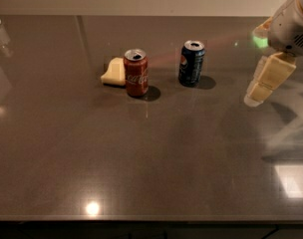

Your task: Pick pepsi can

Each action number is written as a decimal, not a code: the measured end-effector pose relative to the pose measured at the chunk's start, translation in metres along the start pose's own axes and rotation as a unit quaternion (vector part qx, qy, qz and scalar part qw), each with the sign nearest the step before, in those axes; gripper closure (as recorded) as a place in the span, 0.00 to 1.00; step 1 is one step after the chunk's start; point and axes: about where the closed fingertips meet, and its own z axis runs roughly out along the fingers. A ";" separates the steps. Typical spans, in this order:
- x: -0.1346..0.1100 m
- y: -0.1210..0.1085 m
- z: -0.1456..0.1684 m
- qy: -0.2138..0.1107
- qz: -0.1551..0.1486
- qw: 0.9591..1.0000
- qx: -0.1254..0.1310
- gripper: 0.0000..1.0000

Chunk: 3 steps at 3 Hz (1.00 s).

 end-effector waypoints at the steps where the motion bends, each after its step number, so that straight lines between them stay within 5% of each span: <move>1: -0.015 -0.026 0.018 -0.024 0.007 1.000 -0.003 0.00; 3: -0.056 -0.058 0.057 -0.050 0.035 0.998 -0.019 0.00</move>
Offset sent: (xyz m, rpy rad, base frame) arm 0.0981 0.0534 -0.0101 0.1462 0.0072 -0.0033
